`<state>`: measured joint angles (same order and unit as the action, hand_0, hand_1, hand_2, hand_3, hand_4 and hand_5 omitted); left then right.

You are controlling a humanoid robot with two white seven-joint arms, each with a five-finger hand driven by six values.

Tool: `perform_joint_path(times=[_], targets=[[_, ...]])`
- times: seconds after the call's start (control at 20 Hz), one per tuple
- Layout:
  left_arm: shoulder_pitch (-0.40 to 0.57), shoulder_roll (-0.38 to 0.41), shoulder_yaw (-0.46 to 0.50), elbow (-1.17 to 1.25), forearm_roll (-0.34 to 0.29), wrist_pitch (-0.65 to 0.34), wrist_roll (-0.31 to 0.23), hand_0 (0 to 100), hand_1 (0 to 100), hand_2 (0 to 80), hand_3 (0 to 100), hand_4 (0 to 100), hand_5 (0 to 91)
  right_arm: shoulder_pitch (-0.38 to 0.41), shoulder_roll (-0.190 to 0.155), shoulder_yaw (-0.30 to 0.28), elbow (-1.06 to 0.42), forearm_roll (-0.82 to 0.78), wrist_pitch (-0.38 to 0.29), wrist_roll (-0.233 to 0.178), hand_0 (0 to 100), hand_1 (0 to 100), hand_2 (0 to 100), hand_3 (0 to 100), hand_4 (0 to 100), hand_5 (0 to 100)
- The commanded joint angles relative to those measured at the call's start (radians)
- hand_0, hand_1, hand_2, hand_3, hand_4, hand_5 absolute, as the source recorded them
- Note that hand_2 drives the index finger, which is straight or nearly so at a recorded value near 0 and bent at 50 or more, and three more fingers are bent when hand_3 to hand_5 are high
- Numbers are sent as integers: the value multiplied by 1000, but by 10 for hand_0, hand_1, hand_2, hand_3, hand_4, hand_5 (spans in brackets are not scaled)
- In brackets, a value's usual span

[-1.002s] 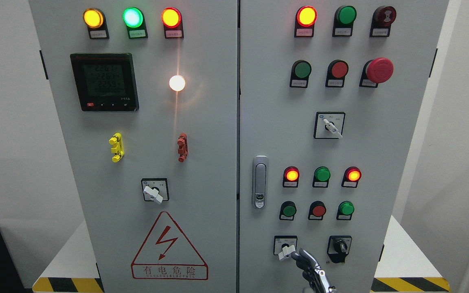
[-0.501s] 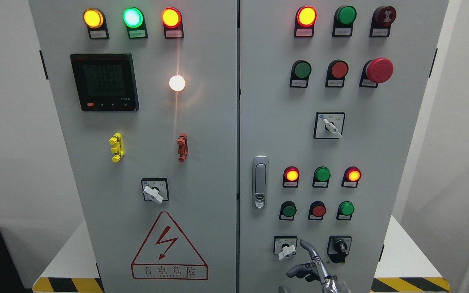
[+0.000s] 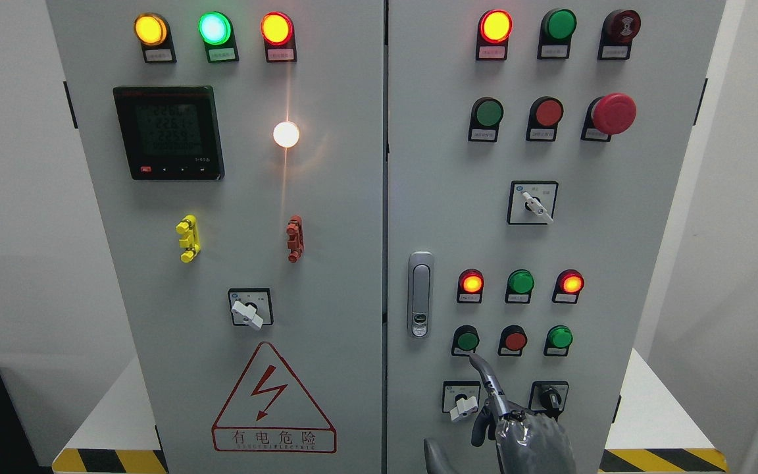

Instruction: Release door handle

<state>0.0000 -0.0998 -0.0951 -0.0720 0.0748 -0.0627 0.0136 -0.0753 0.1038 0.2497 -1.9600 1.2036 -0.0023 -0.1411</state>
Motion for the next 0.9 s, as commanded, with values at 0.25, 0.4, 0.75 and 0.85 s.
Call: perform_joint_path(times=[0.25, 0.4, 0.75, 0.85], targets=[[17, 0, 0, 0, -1, 0, 0, 120, 556, 0, 0, 0, 0, -93, 30, 66, 159, 223, 50, -18, 237, 194, 76, 1000, 1000, 1000], [17, -1, 0, 1, 0, 0, 0, 120, 556, 0, 0, 0, 0, -129, 30, 69, 188, 231, 74, -18, 239, 191, 74, 1000, 1000, 1000], [17, 0, 0, 0, -1, 0, 0, 120, 556, 0, 0, 0, 0, -185, 31, 89, 220, 251, 81, -15, 245, 189, 73, 1000, 1000, 1000], [17, 0, 0, 0, 0, 0, 0, 120, 556, 0, 0, 0, 0, -192, 31, 88, 231, 254, 91, -15, 246, 190, 73, 1000, 1000, 1000]])
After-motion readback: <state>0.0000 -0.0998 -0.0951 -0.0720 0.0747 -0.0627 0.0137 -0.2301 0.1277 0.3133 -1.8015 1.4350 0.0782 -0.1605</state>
